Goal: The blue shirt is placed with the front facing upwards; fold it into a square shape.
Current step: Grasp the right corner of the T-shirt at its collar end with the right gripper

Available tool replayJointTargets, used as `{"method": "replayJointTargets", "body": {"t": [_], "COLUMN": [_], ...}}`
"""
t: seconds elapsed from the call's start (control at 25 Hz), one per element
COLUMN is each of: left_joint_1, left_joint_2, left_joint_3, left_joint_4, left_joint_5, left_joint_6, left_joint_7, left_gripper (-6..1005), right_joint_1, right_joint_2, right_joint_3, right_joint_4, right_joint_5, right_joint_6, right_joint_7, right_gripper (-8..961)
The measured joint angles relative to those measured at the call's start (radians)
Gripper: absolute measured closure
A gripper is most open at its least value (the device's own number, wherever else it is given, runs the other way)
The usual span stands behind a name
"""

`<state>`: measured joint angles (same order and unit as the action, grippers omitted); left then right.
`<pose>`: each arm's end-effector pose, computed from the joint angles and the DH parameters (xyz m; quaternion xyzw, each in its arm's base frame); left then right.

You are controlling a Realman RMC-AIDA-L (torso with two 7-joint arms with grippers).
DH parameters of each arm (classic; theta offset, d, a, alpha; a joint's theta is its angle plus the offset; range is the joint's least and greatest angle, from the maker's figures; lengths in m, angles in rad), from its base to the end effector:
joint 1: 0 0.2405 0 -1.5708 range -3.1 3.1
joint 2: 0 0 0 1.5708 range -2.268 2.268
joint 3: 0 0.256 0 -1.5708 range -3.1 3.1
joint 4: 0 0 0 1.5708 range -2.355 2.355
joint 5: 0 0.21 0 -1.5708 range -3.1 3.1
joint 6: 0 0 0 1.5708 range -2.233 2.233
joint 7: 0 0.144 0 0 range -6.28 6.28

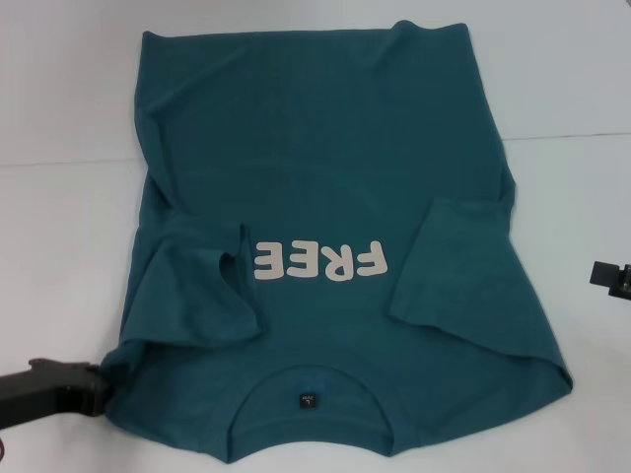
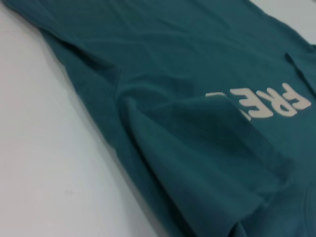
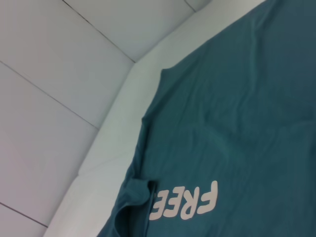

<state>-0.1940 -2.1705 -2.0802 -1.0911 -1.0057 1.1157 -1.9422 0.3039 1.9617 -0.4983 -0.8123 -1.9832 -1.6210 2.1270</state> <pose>-0.3176 0.3040 -0.0038 -0.8638 -0.4135 -0.0807 0.2762 0.3472 0.2841 0.1030 -0.7421 0.5717 0.2968 0.1854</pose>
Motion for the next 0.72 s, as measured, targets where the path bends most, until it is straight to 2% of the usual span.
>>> {"method": "replayJointTargets", "body": {"t": [0.12,0.24,0.4,0.48,0.56,0.72], "left_joint_1": [-0.001,-0.004,-0.010,-0.013,-0.015,-0.019], "left_joint_2": [0.000,0.001,0.000,0.001,0.005,0.007], "left_joint_3": [-0.003,-0.005,-0.006,-0.007,-0.013,-0.020], "left_joint_4": [-0.030,-0.064,-0.092,-0.095,-0.098,-0.088], "left_joint_5": [-0.005,-0.008,-0.015,-0.019,-0.027,-0.021], "left_joint_6": [0.028,0.056,0.069,0.074,0.087,0.099], "left_joint_7": [-0.034,-0.065,-0.109,-0.121,-0.122,-0.108], "left_gripper": [926,985,984,984,983,982], "right_joint_1": [0.014,0.047,0.127,0.157,0.187,0.212], "right_joint_2": [-0.010,-0.031,-0.089,-0.106,-0.114,-0.113], "right_joint_3": [-0.005,-0.005,-0.005,-0.005,-0.005,-0.005], "right_joint_4": [-0.053,-0.093,-0.088,-0.103,-0.136,-0.145], "right_joint_5": [-0.033,-0.101,-0.199,-0.227,-0.270,-0.346], "right_joint_6": [-0.017,-0.045,-0.085,-0.117,-0.151,-0.164], "right_joint_7": [0.073,0.145,0.269,0.331,0.391,0.440], "right_gripper": [82,82,83,83,82,82]}}
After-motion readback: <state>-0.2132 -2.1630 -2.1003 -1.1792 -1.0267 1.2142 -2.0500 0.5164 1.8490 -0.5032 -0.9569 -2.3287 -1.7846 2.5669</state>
